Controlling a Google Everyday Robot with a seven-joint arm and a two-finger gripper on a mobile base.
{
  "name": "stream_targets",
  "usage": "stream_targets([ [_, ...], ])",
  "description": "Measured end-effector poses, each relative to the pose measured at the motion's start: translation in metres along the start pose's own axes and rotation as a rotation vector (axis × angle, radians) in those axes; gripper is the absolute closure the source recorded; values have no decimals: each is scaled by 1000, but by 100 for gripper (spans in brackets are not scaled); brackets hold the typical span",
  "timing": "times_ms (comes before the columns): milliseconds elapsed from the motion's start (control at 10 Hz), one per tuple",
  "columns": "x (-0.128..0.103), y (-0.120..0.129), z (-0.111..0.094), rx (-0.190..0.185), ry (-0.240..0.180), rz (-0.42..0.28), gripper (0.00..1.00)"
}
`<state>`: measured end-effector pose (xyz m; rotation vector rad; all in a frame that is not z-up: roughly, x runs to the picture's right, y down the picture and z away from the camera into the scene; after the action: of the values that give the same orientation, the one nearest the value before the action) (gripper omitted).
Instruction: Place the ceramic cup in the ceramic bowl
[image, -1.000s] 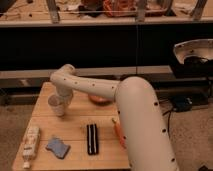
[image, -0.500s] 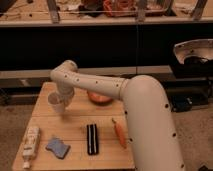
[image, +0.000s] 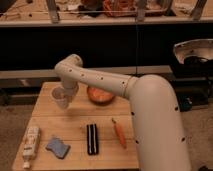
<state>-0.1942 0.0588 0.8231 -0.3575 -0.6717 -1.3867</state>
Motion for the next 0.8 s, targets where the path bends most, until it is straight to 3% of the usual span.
stream_targets([
  [600, 20, 35, -23, -12, 6, 74, 98],
  [800, 37, 66, -34, -11, 10, 109, 98],
])
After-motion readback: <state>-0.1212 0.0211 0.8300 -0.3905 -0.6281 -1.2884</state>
